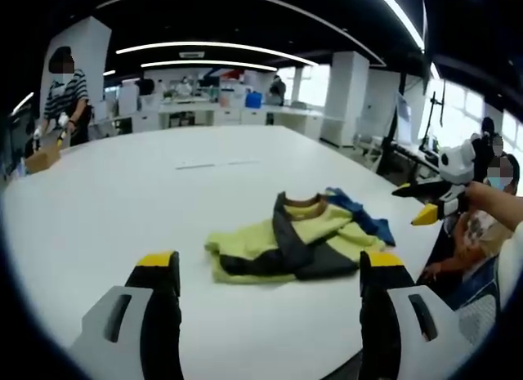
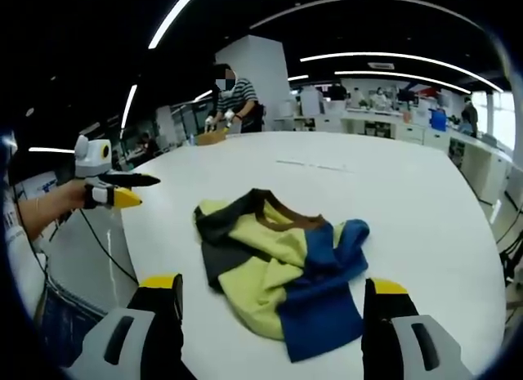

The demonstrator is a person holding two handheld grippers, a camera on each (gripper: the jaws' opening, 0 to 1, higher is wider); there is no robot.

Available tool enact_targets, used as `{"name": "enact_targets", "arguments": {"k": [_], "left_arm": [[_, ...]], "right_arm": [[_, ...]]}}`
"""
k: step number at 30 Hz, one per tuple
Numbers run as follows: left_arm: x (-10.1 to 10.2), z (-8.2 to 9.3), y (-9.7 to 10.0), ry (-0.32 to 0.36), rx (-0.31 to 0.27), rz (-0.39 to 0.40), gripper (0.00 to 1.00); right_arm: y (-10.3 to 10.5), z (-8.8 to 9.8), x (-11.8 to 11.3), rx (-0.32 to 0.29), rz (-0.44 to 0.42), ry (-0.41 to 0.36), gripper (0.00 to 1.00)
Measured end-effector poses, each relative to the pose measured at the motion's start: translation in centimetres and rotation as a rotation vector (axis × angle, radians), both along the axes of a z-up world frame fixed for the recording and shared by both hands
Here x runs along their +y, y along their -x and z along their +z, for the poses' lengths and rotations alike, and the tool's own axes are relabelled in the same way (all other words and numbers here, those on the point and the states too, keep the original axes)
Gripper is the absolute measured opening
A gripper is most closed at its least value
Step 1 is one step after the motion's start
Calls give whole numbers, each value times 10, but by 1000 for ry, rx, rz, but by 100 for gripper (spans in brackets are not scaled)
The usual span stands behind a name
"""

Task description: Fold the garment on the visible template until the final outline fits inside the template.

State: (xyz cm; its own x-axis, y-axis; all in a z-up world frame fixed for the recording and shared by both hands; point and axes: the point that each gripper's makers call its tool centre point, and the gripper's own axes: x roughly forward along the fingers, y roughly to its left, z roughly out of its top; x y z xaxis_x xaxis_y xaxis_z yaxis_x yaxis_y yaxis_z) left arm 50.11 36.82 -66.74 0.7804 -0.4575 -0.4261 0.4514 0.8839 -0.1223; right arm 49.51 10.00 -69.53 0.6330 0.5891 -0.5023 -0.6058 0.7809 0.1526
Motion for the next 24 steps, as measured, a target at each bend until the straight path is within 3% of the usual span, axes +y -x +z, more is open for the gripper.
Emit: {"name": "enact_targets", "arguments": {"k": [24], "left_arm": [[-1, 6, 8, -15, -6, -20, 81]], "right_arm": [[0, 5, -3, -17, -18, -21, 87]]}}
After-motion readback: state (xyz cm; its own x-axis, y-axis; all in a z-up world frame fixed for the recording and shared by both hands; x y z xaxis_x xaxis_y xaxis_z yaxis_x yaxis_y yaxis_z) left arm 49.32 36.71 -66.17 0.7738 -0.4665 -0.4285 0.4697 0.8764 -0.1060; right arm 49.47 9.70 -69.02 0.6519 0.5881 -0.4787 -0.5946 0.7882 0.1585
